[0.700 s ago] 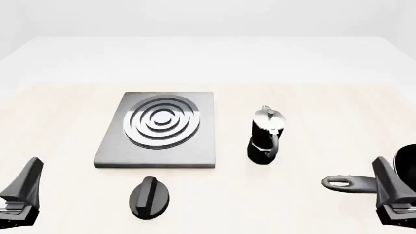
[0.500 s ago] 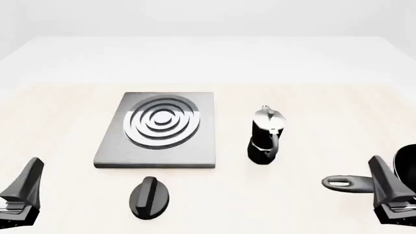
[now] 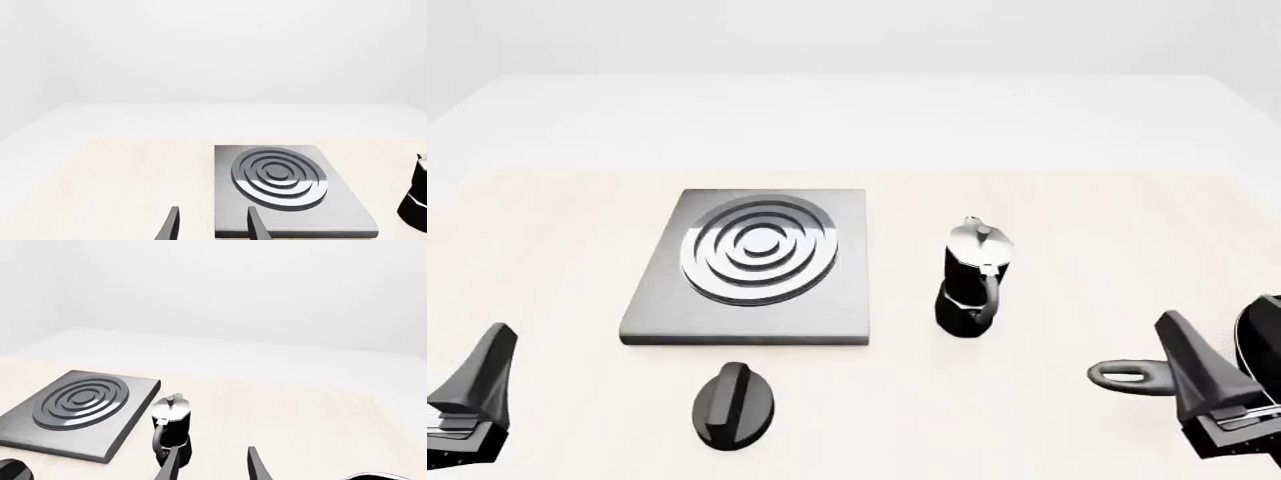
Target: Put the moka pot on the stove.
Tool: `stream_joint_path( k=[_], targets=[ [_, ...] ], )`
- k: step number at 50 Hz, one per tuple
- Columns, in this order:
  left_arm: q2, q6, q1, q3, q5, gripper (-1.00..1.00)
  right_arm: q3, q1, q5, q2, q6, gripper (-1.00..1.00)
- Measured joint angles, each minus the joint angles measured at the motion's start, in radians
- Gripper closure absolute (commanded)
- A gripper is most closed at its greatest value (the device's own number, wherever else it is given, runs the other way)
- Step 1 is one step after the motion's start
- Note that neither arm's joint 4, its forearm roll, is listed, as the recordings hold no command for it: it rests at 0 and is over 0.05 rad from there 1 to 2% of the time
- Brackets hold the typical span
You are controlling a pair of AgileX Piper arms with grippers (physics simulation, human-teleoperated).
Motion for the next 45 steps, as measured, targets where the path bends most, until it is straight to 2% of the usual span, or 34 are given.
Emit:
stream_joint_path(
  k=[9,17,32,45],
  targets=[
    [0.0,0.0,0.0,0.0,0.0,-1.0,-0.006,0.039,-0.05,0.059,0.012,-1.0],
    [0.0,0.0,0.0,0.0,0.0,-1.0,-0.004,0.073,-0.137,0.15,0.029,-1.0],
    [0.0,0.0,0.0,0.0,0.0,-1.0,0.009,0.129,-0.368,0.384,0.061,-1.0],
    [0.0,0.0,0.0,0.0,0.0,-1.0,0.02,0.169,-0.589,0.626,0.112,-1.0]
  ],
)
